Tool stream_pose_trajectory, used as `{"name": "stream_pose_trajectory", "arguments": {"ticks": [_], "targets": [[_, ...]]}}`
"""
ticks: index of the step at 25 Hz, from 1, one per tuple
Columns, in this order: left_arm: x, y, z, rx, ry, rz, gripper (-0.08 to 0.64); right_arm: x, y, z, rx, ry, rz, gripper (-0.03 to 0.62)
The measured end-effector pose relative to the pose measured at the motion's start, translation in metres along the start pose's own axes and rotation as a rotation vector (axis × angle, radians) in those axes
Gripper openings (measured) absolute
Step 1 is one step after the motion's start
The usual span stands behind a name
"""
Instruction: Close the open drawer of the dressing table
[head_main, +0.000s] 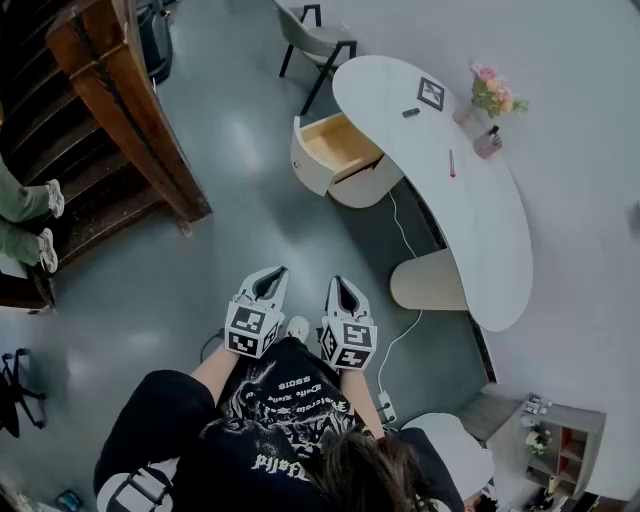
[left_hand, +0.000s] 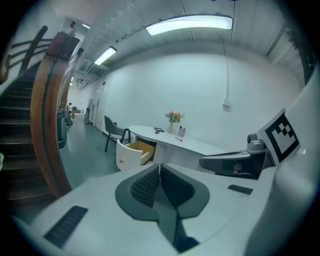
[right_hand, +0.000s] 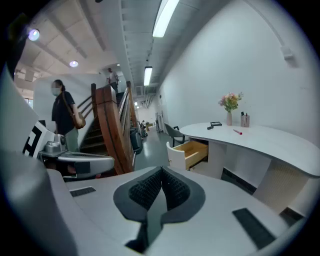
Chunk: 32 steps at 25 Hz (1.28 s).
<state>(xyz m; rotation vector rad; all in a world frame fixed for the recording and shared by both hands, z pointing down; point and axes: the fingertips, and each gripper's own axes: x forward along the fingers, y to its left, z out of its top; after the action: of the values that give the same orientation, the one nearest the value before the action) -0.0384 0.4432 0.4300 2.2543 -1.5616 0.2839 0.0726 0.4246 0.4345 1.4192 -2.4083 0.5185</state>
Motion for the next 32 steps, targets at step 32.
{"name": "stream_pose_trajectory", "arguments": {"ticks": [32], "targets": [[0.097,0.03,0.014,-0.013,0.032,0.002,0.031,0.082,-0.061,0.018,0.045,0.02,0.001,0.026]]}}
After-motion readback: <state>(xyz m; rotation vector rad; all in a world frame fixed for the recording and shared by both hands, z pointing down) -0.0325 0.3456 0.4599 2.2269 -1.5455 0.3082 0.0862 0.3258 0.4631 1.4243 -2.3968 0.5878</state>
